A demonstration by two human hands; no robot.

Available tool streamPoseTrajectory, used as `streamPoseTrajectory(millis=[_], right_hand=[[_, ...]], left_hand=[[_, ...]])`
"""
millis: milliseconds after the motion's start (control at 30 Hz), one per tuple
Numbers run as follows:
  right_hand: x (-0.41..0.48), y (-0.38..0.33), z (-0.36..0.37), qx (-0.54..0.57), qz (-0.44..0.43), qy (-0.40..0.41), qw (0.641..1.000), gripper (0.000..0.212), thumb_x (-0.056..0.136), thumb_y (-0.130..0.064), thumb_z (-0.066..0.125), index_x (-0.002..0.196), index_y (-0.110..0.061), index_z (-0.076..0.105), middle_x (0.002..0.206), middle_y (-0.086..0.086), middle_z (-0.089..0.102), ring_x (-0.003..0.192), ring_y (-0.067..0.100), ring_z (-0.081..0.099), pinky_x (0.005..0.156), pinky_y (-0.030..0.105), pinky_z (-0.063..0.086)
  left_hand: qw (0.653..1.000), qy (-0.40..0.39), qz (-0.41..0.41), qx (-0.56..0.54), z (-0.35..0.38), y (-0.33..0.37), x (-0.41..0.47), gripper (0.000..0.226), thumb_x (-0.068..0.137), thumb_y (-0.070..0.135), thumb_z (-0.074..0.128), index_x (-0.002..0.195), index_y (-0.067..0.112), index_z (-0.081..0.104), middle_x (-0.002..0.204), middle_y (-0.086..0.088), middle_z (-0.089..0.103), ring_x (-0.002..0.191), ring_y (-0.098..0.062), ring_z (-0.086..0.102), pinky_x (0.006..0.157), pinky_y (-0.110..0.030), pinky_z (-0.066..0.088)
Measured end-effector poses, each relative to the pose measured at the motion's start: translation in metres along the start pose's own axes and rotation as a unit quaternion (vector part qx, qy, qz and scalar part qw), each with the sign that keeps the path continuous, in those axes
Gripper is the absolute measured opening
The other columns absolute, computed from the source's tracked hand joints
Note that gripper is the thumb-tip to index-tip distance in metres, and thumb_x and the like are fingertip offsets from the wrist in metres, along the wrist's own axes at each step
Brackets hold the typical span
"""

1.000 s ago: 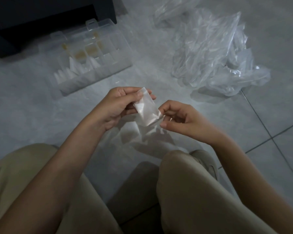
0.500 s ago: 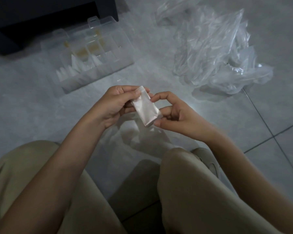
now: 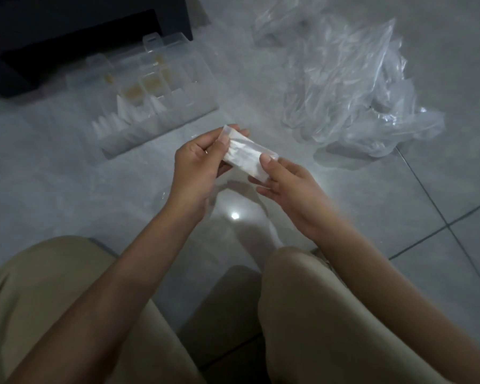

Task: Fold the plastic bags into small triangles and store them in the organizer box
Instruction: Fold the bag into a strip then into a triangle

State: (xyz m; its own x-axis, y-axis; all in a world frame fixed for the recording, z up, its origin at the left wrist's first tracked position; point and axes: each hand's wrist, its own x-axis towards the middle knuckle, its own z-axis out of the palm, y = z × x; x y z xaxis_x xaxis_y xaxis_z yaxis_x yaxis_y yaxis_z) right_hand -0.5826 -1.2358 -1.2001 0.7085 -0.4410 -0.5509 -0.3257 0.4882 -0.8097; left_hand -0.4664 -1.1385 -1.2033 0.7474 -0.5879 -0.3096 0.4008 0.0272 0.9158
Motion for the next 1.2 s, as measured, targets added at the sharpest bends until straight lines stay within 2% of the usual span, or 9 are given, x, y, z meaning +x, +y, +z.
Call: streamPoseTrajectory(millis=[100,233,333,467,567,667,833,1067,1200], right_hand=[[-0.001,0.001,0.01,0.038,-0.029,0.052,0.997,0.02,0.1,-0.022,0.05,0.105,-0.011,0.066,0.097,0.006,0.072,0.086,0.016,0.069,0.071,0.018,0.053],[0.001,0.005,0.011,-0.023,-0.109,0.142,0.984,0.024,0.101,-0.018,0.049,0.103,-0.002,0.067,0.085,0.012,0.071,0.066,0.012,0.066,0.063,0.019,0.051],[0.003,0.009,0.01,-0.057,-0.176,0.184,0.965,0.026,0.101,-0.014,0.048,0.098,0.0,0.069,0.063,0.006,0.064,0.056,0.008,0.06,0.058,0.018,0.046],[0.006,0.01,0.01,-0.111,-0.235,0.202,0.944,0.025,0.101,-0.01,0.048,0.094,-0.001,0.07,0.054,0.001,0.057,0.052,0.006,0.053,0.057,0.017,0.044],[0.007,0.011,0.008,-0.16,-0.253,0.193,0.934,0.021,0.099,-0.012,0.051,0.095,-0.005,0.071,0.055,-0.005,0.058,0.051,0.007,0.055,0.057,0.021,0.046],[0.004,0.01,0.008,-0.168,-0.265,0.174,0.934,0.019,0.097,-0.012,0.055,0.098,-0.005,0.072,0.068,0.005,0.068,0.054,0.015,0.061,0.056,0.027,0.051],[0.001,0.009,0.011,-0.091,-0.264,0.182,0.943,0.022,0.1,-0.009,0.05,0.095,0.0,0.069,0.061,0.005,0.06,0.053,0.008,0.054,0.054,0.018,0.045],[0.003,0.009,0.015,-0.046,-0.251,0.223,0.941,0.02,0.099,-0.01,0.051,0.093,-0.004,0.069,0.075,-0.002,0.064,0.064,0.003,0.055,0.058,0.016,0.043],[0.006,0.01,0.016,-0.041,-0.253,0.242,0.936,0.019,0.099,-0.011,0.052,0.091,-0.009,0.069,0.069,-0.008,0.062,0.059,0.003,0.052,0.056,0.018,0.043]], left_hand=[[0.999,0.019,0.005,-0.027,0.007,-0.004,-0.004,0.018,0.098,0.008,0.051,0.101,0.01,0.068,0.096,0.0,0.075,0.092,-0.012,0.07,0.076,-0.023,0.055],[0.998,0.033,-0.003,-0.06,0.01,-0.009,-0.007,0.02,0.099,0.006,0.047,0.108,0.007,0.065,0.097,0.002,0.074,0.095,-0.012,0.069,0.077,-0.022,0.055],[0.992,0.022,-0.048,-0.113,0.014,-0.012,-0.009,0.024,0.101,0.005,0.041,0.111,0.01,0.062,0.103,0.003,0.072,0.098,-0.01,0.068,0.078,-0.019,0.054],[0.989,0.04,-0.086,-0.109,0.013,-0.013,-0.013,0.023,0.101,0.006,0.043,0.112,0.01,0.063,0.104,0.0,0.071,0.096,-0.01,0.069,0.076,-0.019,0.054],[0.994,0.076,-0.073,-0.014,0.008,-0.013,-0.011,0.018,0.095,0.012,0.057,0.11,0.009,0.067,0.101,-0.004,0.07,0.09,-0.01,0.069,0.071,-0.021,0.054],[0.994,0.097,-0.037,0.022,0.005,-0.008,-0.01,0.008,0.09,0.012,0.064,0.095,0.011,0.071,0.09,-0.004,0.073,0.08,-0.011,0.068,0.066,-0.025,0.055],[0.994,0.101,-0.02,0.026,0.006,-0.003,-0.015,0.007,0.09,0.01,0.065,0.091,0.013,0.071,0.087,0.003,0.074,0.08,-0.006,0.067,0.064,-0.021,0.054],[0.992,0.125,-0.011,0.007,0.011,-0.007,-0.02,0.008,0.09,0.01,0.065,0.093,0.013,0.071,0.099,-0.009,0.073,0.088,-0.014,0.068,0.071,-0.026,0.057],[0.99,0.142,-0.001,-0.001,0.016,-0.009,-0.024,0.012,0.09,0.008,0.064,0.088,0.017,0.071,0.089,0.001,0.073,0.084,-0.009,0.067,0.067,-0.021,0.054]])
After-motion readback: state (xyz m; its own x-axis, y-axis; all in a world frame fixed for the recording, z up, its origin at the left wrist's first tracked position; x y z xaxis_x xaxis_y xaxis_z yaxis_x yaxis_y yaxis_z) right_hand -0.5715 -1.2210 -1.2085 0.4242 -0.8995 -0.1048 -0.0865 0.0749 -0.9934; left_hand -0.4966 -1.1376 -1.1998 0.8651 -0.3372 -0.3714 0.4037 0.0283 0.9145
